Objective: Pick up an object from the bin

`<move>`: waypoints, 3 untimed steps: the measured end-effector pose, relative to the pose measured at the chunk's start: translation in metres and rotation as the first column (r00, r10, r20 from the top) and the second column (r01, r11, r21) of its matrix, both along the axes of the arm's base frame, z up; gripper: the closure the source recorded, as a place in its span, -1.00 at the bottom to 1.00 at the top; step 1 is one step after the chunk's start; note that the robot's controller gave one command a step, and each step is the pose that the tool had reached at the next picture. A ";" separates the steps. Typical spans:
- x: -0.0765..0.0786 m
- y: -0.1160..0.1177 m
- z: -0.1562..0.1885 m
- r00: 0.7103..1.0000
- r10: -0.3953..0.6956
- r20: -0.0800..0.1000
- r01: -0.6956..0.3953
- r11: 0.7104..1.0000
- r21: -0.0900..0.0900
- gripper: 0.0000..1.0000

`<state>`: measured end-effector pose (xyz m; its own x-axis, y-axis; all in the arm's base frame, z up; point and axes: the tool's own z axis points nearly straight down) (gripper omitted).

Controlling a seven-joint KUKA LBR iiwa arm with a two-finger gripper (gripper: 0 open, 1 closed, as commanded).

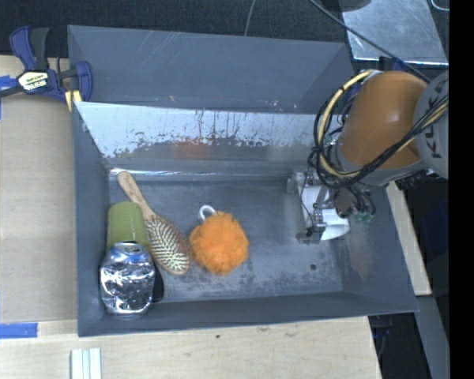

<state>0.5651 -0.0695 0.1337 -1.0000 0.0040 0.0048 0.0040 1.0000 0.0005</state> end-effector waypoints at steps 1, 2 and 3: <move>0.034 0.006 -0.065 0.962 0.273 0.004 -0.273 0.962 0.001 -1.00; -0.019 0.060 0.024 0.924 0.381 0.012 -0.381 0.924 0.000 -1.00; 0.012 0.198 -0.031 0.884 0.467 0.015 -0.467 0.884 -0.001 -1.00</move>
Offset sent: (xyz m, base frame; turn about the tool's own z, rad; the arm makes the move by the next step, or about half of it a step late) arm 0.0335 0.0051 -0.0637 -0.2768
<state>0.5774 0.1283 0.1029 -0.8863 -0.4631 -0.0105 -0.4631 0.8863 -0.0009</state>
